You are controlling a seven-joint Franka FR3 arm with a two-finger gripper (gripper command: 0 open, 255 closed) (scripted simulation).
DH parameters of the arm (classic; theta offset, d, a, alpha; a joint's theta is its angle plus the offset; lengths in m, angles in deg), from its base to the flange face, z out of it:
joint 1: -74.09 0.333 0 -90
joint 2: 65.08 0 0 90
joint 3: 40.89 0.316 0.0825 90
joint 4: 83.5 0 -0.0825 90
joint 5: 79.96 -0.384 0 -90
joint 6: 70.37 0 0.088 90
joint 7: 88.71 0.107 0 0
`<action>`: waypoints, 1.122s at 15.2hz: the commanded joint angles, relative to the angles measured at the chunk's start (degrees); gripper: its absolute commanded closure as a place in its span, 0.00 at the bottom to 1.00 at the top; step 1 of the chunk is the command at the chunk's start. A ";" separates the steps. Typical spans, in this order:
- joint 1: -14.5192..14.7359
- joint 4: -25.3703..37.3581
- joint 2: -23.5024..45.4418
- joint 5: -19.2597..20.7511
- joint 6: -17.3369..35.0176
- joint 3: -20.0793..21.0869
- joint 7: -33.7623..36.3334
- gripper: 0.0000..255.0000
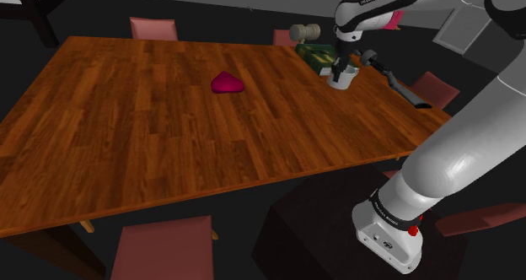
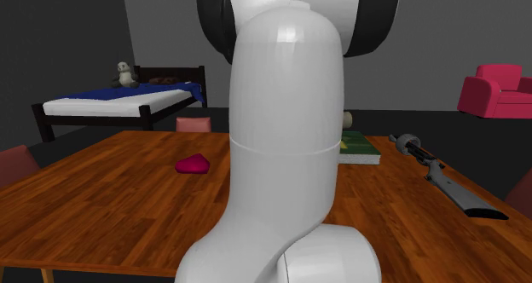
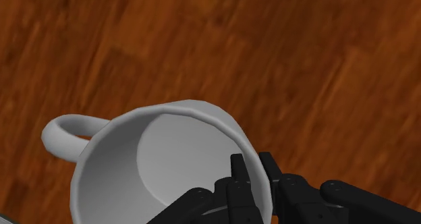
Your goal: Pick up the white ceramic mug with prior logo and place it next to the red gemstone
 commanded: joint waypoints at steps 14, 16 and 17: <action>0.93 7.19 -3.16 0.09 -10.47 1.14 0.65 1.00; 2.24 6.95 -3.43 -0.19 -10.88 2.65 3.35 1.00; 2.90 6.92 -3.48 -0.37 -11.09 3.40 4.69 1.00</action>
